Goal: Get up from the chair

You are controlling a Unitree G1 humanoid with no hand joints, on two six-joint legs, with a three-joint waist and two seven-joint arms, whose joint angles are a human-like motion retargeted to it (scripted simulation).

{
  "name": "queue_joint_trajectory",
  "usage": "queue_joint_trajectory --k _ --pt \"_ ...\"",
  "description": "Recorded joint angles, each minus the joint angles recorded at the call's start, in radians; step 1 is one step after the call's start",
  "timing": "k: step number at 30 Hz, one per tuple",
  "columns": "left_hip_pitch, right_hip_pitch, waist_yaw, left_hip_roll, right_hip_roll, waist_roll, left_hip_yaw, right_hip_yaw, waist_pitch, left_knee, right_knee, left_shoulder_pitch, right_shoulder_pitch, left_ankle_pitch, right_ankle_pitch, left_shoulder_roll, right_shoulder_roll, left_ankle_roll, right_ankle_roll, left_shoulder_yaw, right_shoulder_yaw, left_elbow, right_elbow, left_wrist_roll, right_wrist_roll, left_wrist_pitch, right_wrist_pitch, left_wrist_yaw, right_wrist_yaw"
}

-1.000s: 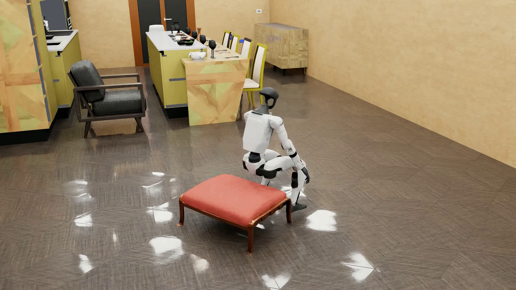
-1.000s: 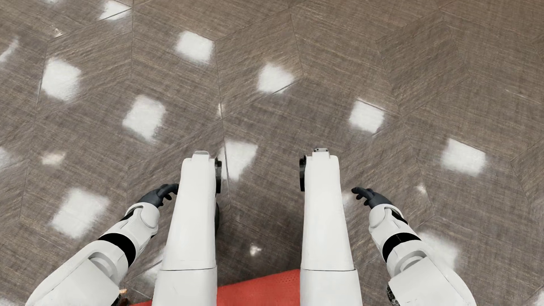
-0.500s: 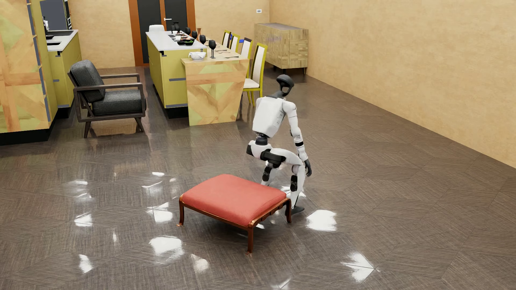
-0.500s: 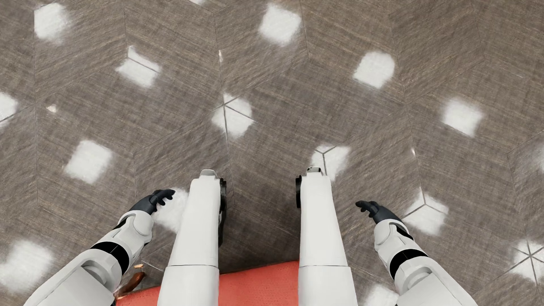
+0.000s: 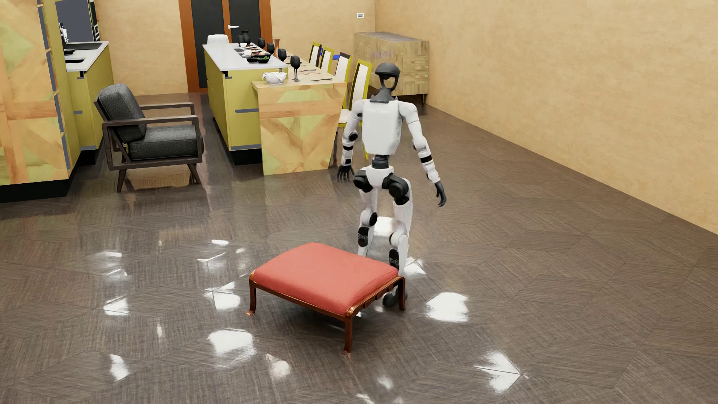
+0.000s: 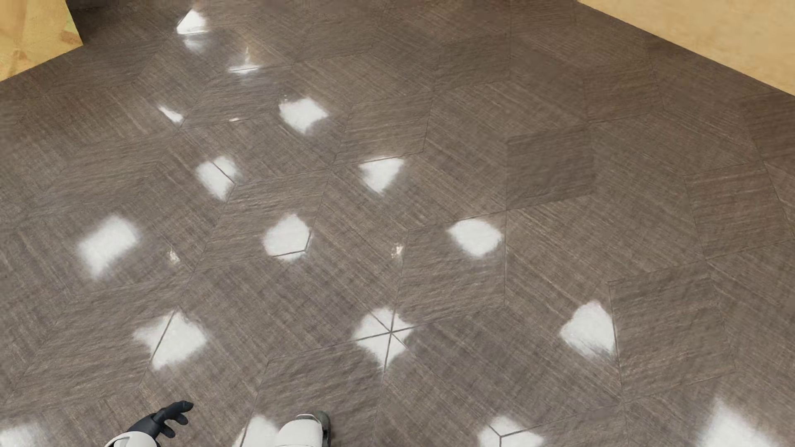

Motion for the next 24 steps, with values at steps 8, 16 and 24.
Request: queue_joint_trajectory --k 8,16,24 --pt "0.121 0.172 0.000 -0.056 -0.149 -0.025 0.050 -0.043 -0.058 -0.163 0.155 0.025 0.002 0.071 0.118 -0.014 -0.010 0.113 0.162 -0.019 -0.059 0.022 -0.064 0.037 0.045 0.005 -0.049 -0.026 -0.063" --pt "0.450 -0.356 -0.143 -0.121 0.024 -0.032 0.084 0.123 -0.002 -0.362 0.454 -0.034 0.051 -0.027 0.111 0.060 0.079 0.203 0.073 -0.109 -0.183 -0.001 -0.043 0.017 0.011 -0.004 -0.021 0.014 -0.023" --pt "0.582 -0.225 -0.136 -0.111 0.097 -0.008 0.123 0.076 -0.052 -0.013 -0.037 0.007 0.135 -0.013 0.288 0.023 0.046 0.065 0.044 -0.079 -0.200 0.011 0.027 0.003 0.061 -0.009 0.001 0.020 -0.026"
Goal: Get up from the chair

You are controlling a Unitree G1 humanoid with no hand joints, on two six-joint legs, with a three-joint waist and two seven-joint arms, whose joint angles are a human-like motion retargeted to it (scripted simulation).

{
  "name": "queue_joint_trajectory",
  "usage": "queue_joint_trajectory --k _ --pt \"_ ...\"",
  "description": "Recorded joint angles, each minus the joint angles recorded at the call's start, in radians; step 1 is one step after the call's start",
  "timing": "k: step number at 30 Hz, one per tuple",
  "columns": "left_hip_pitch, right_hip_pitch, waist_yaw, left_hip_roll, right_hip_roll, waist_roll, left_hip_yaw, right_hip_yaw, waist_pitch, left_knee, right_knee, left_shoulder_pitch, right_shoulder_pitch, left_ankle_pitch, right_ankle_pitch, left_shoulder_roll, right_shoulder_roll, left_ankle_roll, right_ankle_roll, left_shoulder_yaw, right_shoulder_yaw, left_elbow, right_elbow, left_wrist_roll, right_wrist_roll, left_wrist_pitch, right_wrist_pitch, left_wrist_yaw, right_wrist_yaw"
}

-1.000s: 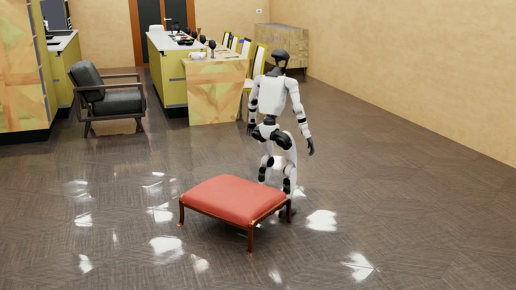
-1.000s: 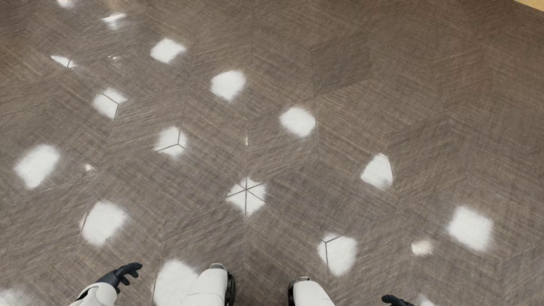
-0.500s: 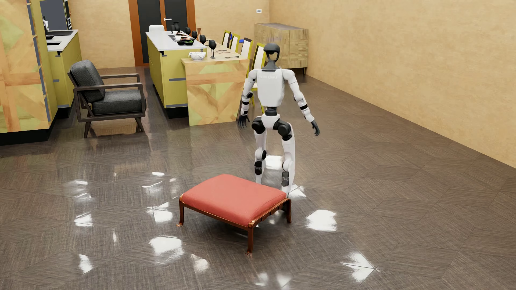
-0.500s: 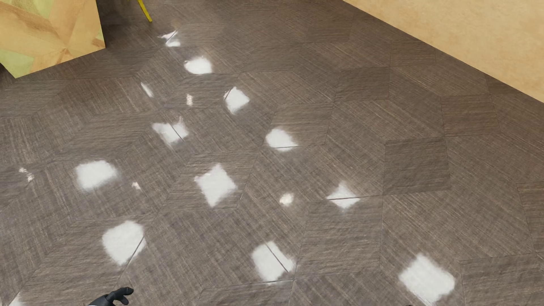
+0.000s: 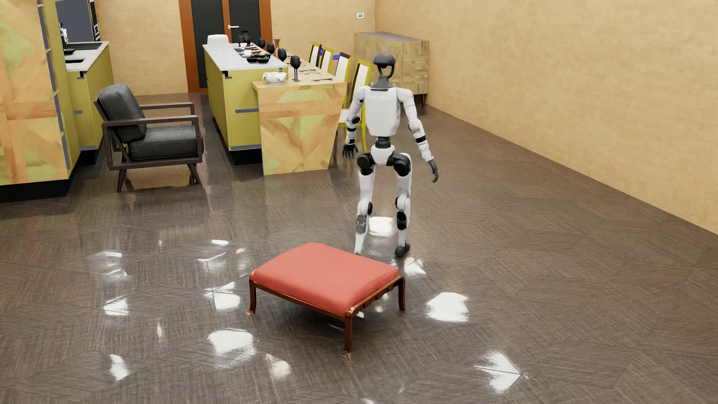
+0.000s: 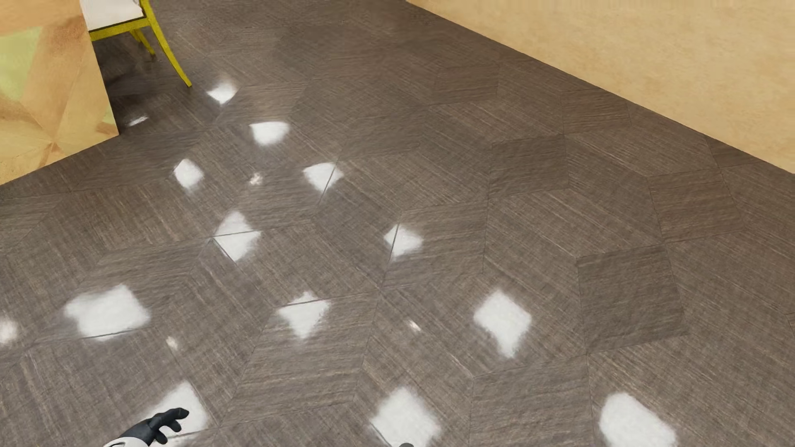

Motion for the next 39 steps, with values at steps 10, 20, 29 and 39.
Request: queue_joint_trajectory --k 10,20,29,39 --pt "-0.337 0.180 0.080 0.152 -0.108 0.022 -0.127 0.036 -0.017 -0.109 0.127 0.081 -0.096 0.149 -0.226 -0.033 -0.019 -0.033 0.019 0.065 0.133 0.024 -0.107 -0.047 0.033 0.015 -0.050 -0.017 -0.081" --pt "-0.235 -0.017 0.053 0.134 -0.246 0.013 -0.116 0.128 -0.047 -0.277 0.186 0.074 -0.140 0.049 -0.084 0.023 0.010 -0.012 0.136 0.092 0.168 -0.001 -0.021 -0.022 0.007 -0.016 -0.042 0.002 -0.053" --pt "-0.185 0.058 0.054 0.097 -0.135 -0.021 -0.073 0.035 -0.047 -0.359 0.056 0.105 -0.157 0.030 -0.132 -0.008 0.021 0.020 0.081 0.116 0.230 0.008 0.004 -0.069 -0.066 -0.034 -0.058 0.003 -0.043" --pt "-0.258 0.086 0.059 0.131 -0.101 -0.014 -0.099 -0.001 -0.021 -0.372 -0.057 0.093 -0.145 0.094 -0.116 -0.057 0.025 0.020 0.072 0.078 0.211 0.014 0.024 -0.092 -0.033 -0.036 -0.069 0.020 -0.061"
